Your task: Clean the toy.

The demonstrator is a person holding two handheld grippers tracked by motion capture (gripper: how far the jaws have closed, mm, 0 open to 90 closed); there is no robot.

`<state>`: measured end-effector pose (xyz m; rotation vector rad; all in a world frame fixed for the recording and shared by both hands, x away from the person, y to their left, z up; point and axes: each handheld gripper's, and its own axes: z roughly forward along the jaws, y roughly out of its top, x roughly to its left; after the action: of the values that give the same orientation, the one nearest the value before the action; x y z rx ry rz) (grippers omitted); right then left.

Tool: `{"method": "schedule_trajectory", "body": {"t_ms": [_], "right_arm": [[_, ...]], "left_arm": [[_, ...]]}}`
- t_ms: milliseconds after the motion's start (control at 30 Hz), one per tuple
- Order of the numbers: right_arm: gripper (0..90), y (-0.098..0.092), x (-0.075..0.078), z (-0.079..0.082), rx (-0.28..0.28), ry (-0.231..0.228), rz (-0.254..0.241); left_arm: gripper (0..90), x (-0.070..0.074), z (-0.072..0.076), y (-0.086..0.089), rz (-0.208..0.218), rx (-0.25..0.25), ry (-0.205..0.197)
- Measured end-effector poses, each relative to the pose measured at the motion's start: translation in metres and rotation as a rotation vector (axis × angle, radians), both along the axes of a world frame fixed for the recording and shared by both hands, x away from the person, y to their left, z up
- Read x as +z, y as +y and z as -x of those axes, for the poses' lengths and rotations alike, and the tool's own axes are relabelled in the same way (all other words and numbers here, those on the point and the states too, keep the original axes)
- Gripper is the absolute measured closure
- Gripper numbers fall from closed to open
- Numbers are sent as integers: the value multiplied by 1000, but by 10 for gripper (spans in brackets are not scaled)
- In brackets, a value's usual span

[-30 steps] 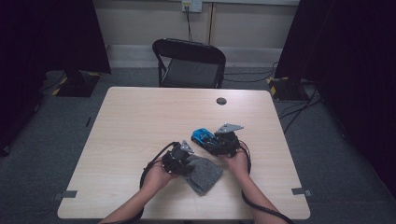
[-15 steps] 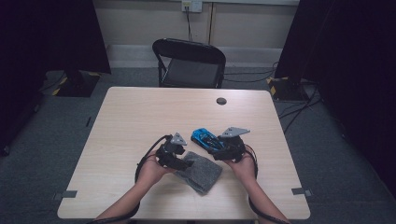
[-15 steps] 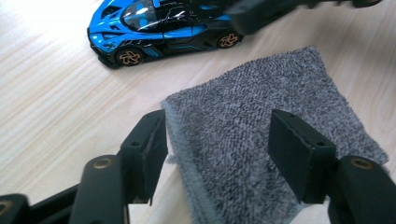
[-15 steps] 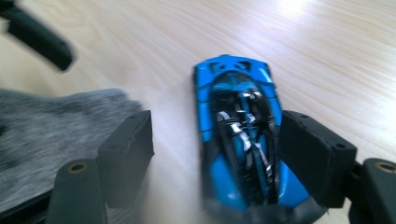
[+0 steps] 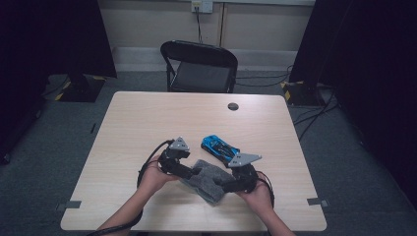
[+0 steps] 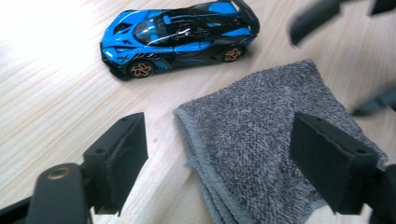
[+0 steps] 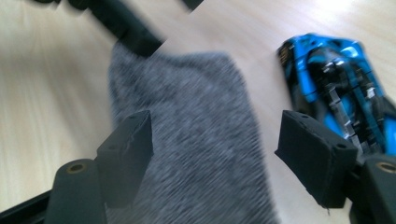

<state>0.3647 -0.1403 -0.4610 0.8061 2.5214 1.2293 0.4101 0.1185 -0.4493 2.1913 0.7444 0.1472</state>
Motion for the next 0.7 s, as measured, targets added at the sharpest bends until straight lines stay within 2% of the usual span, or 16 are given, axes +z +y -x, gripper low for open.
{"method": "schedule_trajectory", "body": {"t_ms": [67,167,200,267,367,433,500,533,600,700], "right_arm": [[257,1,-2,7,4,-7,12],[252,1,-5,14,-2,5,13],[252,1,-7,17,-2,1,17],[252,2,-9,20,-8,-9,19],[273,5,-14,22,-13,-2,3],[275,9,-17,22,-29,-15,38],[309,11,-20,19,-17,5,27],[316,13,-23,18,-20,12,37],[340,17,-29,15,-31,18,89],[367,19,-31,13,-53,53,87]], "left_arm": [[164,0,-2,1,9,14,10],[155,0,-4,1,24,24,12],[154,0,-4,1,21,25,8],[153,-1,-4,-1,-11,30,-13],[154,0,-5,-1,1,34,-5],[154,1,-5,-1,0,31,-13],[153,2,-7,-1,2,32,-16],[154,2,-7,-1,8,35,-17],[155,2,-8,0,6,37,-23],[155,3,-10,2,-3,36,-31]]}}
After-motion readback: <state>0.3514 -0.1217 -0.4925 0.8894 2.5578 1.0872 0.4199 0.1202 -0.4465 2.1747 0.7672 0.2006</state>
